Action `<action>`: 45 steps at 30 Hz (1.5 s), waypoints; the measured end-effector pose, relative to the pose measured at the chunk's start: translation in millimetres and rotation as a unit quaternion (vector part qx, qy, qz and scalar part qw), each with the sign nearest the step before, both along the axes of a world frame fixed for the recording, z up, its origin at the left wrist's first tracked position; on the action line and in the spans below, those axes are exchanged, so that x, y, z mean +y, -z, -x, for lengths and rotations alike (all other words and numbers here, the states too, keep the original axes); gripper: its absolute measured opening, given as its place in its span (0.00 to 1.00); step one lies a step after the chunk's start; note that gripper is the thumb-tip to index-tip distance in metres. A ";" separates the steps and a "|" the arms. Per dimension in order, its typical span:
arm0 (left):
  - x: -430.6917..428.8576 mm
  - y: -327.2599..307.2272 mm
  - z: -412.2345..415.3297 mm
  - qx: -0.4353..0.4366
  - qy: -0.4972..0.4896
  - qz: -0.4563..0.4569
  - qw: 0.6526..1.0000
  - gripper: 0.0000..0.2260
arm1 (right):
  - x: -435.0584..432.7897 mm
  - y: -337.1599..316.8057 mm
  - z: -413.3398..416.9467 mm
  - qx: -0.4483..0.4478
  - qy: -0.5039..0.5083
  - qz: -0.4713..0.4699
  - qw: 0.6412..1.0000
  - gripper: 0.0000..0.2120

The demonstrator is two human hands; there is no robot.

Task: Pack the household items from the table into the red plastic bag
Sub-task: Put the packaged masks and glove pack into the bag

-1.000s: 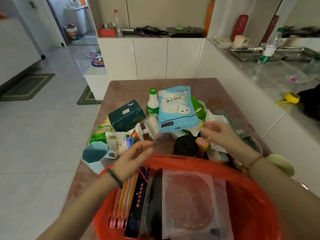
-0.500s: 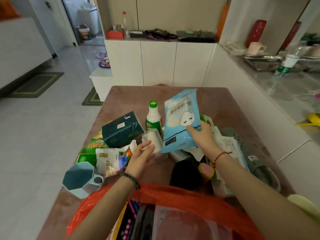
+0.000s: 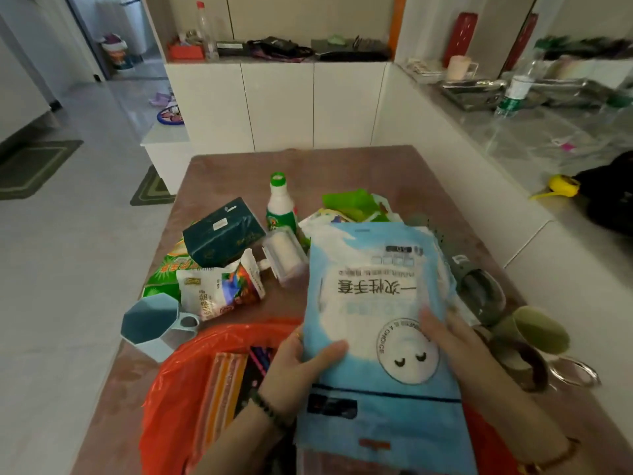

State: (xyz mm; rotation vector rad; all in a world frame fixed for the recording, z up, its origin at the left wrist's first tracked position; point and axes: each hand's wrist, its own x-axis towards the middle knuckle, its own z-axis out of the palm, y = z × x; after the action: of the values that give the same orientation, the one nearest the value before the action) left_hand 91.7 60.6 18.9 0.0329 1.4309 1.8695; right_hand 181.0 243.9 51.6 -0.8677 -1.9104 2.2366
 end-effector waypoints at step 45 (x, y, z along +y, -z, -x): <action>-150.1 53.9 -48.3 0.545 0.476 0.429 0.541 0.13 | 15.7 64.3 -160.3 -0.211 0.174 -0.061 0.960 0.10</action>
State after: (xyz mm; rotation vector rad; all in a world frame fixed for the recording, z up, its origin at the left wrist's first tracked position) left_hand 140.0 -89.5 -35.0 1.3817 2.2279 -0.0904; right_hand 341.3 259.6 -12.7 -1.6201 -1.8311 1.8144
